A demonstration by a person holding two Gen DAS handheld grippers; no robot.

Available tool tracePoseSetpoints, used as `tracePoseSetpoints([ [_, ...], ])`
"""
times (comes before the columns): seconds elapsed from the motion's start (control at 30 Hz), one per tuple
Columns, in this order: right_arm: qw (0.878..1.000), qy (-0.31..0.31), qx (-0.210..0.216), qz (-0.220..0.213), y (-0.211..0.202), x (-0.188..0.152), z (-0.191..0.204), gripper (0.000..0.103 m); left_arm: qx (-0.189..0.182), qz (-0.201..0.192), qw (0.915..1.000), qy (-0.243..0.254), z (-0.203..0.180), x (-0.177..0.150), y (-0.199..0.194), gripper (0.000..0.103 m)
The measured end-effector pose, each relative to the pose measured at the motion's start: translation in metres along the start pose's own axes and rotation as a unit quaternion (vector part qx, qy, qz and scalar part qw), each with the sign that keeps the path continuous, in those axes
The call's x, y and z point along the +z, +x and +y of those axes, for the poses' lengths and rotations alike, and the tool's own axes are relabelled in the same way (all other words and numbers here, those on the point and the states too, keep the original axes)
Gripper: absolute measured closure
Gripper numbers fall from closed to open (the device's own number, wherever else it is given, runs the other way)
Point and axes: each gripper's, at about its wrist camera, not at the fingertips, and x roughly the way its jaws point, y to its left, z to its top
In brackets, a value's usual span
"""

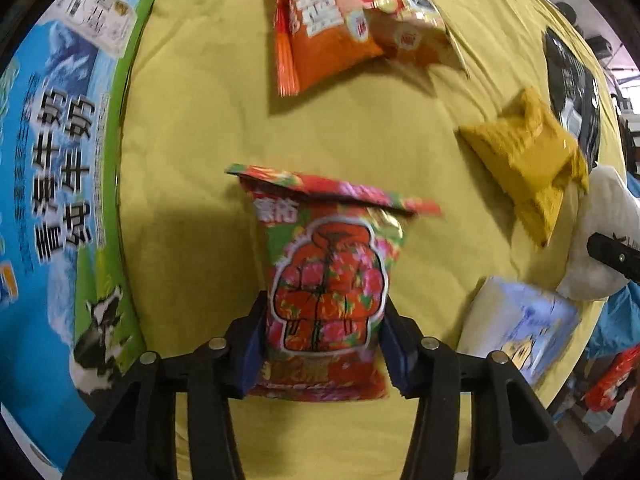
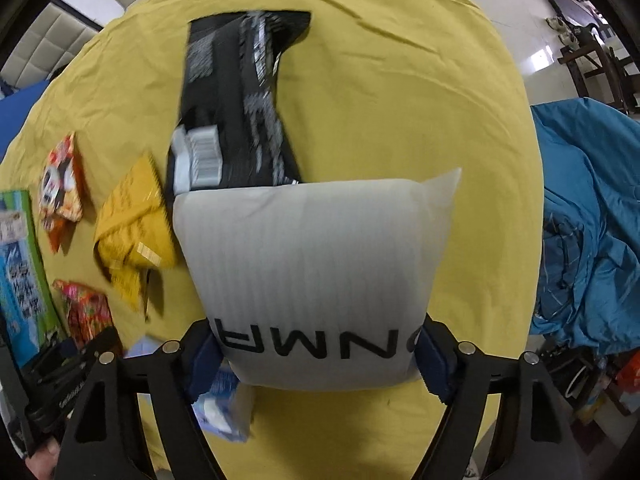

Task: Organize snacks
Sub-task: 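Carry both packets into the cardboard box with both tools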

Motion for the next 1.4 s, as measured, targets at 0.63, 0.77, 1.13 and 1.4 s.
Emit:
tracePoseSetpoints([
  [0.63,0.998,-0.004,-0.023,-0.050,-0.004,-0.049,0.009,0.034,0.031,-0.080,0.9961,0.023,-0.064,-0.051,-0.031,0.062],
  [0.77,0.998,-0.006,-0.006,-0.070,-0.031,-0.067,0.012,0.034,0.021,-0.112,0.9931,0.024,-0.078,-0.073,-0.062,0.062],
  [1.13,0.986,-0.056,0.082,-0.137,-0.120,-0.122,0.078,0.034,-0.023,-0.175,0.9843,0.000,-0.012,-0.098,-0.141,0.062],
  [1.4,0.971,-0.107,0.137,-0.162,-0.168,-0.149,0.180,0.034,-0.033,-0.198,0.9797,0.000,0.087,-0.083,-0.197,0.062],
])
